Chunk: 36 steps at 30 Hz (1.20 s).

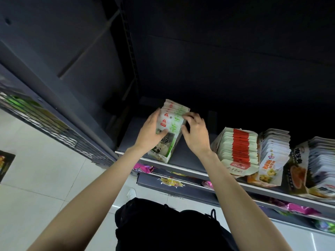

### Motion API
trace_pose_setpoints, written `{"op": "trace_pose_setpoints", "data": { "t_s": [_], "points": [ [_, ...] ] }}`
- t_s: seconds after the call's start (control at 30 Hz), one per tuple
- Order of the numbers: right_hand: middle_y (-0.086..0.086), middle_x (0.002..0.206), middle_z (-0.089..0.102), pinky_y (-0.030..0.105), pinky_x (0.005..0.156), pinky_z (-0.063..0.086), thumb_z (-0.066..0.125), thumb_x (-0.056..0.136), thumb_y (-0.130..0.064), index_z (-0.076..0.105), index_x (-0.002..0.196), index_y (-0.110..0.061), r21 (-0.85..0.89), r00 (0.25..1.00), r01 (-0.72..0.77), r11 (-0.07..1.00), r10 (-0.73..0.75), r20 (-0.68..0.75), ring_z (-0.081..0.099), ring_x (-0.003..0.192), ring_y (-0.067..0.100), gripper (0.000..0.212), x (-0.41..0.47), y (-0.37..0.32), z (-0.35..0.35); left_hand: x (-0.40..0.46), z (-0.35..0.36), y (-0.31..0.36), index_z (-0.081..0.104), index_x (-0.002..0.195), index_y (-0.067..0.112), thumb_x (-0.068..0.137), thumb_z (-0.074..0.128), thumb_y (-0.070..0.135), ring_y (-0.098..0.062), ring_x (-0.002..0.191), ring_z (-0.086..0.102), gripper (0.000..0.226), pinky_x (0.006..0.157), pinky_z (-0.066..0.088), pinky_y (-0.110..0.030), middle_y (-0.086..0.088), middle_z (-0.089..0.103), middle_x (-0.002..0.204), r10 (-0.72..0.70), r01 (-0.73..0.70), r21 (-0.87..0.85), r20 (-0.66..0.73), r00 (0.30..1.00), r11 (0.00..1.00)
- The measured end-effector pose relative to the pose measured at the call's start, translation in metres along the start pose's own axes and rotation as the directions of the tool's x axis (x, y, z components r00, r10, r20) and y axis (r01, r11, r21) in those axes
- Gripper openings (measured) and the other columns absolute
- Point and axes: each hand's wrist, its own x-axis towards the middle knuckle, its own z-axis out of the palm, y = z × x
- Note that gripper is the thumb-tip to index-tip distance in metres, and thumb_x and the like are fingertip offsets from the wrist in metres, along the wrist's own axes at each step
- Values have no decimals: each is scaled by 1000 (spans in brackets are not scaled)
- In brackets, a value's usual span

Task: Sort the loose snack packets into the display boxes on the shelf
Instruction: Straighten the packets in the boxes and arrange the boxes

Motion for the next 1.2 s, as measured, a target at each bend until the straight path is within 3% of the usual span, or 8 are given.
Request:
{"op": "trace_pose_setpoints", "data": {
  "t_s": [0.13,0.3,0.5,0.6,0.73,0.9,1.03,1.2],
  "points": [
    [15,124,58,44,95,44,59,86,-6,54,127,-4,-143,979,48,989,-75,-191,54,110,34,41,10,-8,-7,14,2,4,26,147,10,87,63,16,-19,141,25,71,114,25,-32,-6,26,154,212,-190,225,-75,974,956],
    [3,148,40,44,106,37,53,93,-14,39,143,-11,-382,988,141,914,-105,113,33,138,27,52,20,-3,-3,20,3,-5,16,150,13,88,59,24,-13,146,3,77,118,14,-42,0,10,158,304,-347,516,170,937,783],
    [4,86,68,34,65,55,77,68,-3,68,90,-10,-420,978,156,894,-200,-62,63,83,27,25,27,-4,-8,30,-11,-6,55,122,5,83,60,7,-30,118,49,40,101,41,-41,-11,56,126,444,-410,507,59,894,758],
    [6,82,66,30,59,50,74,79,-19,62,99,-8,-455,995,98,885,-103,14,64,83,26,25,36,-17,-10,34,-16,2,54,123,6,86,59,11,-34,116,45,38,93,43,-43,-13,54,124,387,-370,584,101,916,722],
    [13,109,64,35,77,45,40,101,-33,54,126,-17,-407,973,88,909,9,231,60,102,31,33,43,-21,-16,44,-26,10,51,126,12,90,57,15,-28,118,44,37,90,43,-39,-9,55,124,322,-347,613,155,934,710],
    [3,106,70,27,82,42,55,94,-26,67,113,-18,14,958,13,1000,-16,286,62,101,22,24,43,-20,-28,31,-44,-14,65,104,14,91,55,18,-26,96,56,17,79,49,-40,-3,69,98,562,-540,434,89,823,722],
    [7,117,63,31,81,48,52,93,-12,64,117,-15,-29,996,16,999,-13,93,60,104,26,27,46,-11,-24,30,-35,-28,65,112,17,87,57,7,-18,98,49,28,79,50,-39,2,65,106,616,-583,394,55,786,710],
    [3,106,69,35,71,54,73,70,3,73,102,-15,-369,951,235,899,-291,-102,63,91,28,37,42,-2,-6,27,-24,-15,52,130,12,88,48,11,-24,122,46,42,99,44,-43,-5,52,134,563,-529,412,47,825,742]
  ]
}}
